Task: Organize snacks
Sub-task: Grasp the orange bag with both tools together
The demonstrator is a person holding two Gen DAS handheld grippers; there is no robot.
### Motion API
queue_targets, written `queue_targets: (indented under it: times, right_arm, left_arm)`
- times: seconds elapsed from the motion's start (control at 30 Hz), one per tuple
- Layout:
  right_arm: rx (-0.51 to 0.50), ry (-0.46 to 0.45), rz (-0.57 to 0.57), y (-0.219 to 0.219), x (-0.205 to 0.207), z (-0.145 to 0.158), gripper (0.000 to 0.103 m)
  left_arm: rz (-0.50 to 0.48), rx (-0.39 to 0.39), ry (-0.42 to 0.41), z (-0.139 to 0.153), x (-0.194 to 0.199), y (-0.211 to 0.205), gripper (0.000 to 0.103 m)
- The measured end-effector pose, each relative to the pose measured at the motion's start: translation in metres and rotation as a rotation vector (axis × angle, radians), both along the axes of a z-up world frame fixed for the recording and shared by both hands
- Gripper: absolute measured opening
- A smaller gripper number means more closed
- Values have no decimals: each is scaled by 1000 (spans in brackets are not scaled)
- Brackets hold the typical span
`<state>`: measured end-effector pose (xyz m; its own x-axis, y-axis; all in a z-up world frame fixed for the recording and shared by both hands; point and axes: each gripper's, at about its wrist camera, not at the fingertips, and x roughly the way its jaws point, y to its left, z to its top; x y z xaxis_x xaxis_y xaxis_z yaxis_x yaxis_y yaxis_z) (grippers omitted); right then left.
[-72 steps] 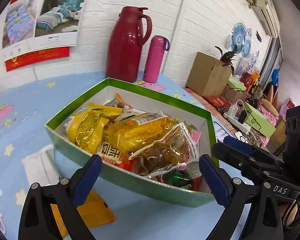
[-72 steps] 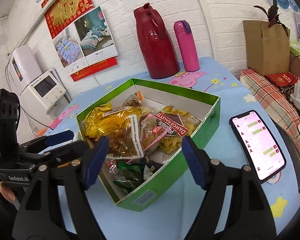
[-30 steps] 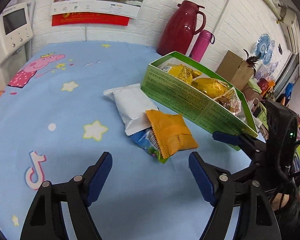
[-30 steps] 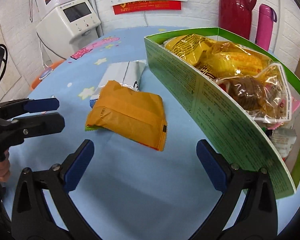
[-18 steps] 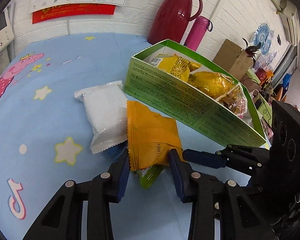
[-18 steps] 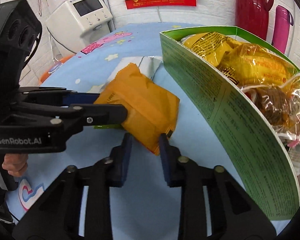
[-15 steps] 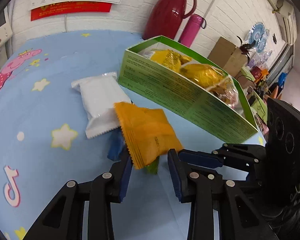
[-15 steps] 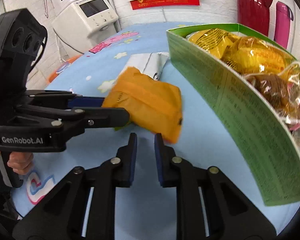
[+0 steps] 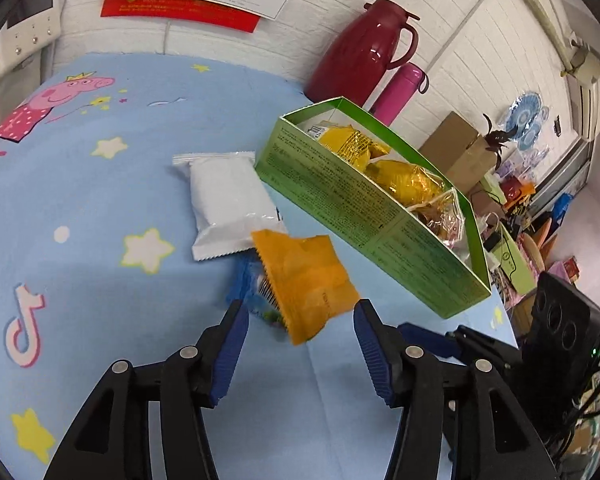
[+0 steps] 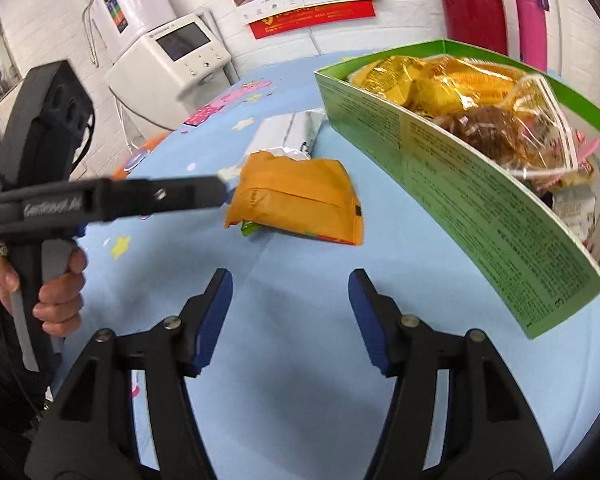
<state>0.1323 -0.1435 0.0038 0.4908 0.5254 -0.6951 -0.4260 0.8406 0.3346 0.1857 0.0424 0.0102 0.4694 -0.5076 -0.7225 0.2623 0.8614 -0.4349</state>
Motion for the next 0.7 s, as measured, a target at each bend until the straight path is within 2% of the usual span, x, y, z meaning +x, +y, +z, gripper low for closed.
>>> queue_targets:
  times: [0.1, 0.13, 0.17, 0.2, 0.27, 0.33, 0.43, 0.5, 0.53, 0.63, 0.7]
  right_arm:
    - [-17, 8, -29, -6, -1, -3, 62]
    - [-8, 16, -38, -9, -1, -4, 62]
    - [-1, 23, -43, -11, -1, -4, 62]
    - [3, 22, -43, -13, -3, -3, 61]
    - [6, 18, -37, -16, -7, -3, 62]
    - [27, 37, -32, -18, -10, -3, 62]
    - [89, 69, 0, -17, -16, -5, 62]
    - [119, 91, 25, -13, -18, -7, 62]
    - [129, 101, 39, -9, -19, -8, 62]
    - [150, 123, 82, 6, -20, -10, 63]
    - [141, 124, 101, 17, -18, -10, 63]
  left_arm:
    - [1, 40, 10, -10, 15, -18, 56]
    - [-2, 72, 1, -13, 18, -25, 51]
    - [-16, 88, -9, -16, 16, -29, 33]
    - [-40, 76, -6, -17, 12, -30, 32]
    - [-80, 22, 28, -18, 3, -23, 23]
    - [-112, 5, 42, -18, -15, -12, 21]
    - [-138, 25, 54, -22, -48, 9, 21]
    - [-129, 26, 82, -29, -70, 25, 28]
    - [-111, 15, 93, -31, -80, 34, 36]
    - [-74, -1, 73, -31, -101, 54, 42]
    - [-44, -18, 64, -30, -108, 64, 51]
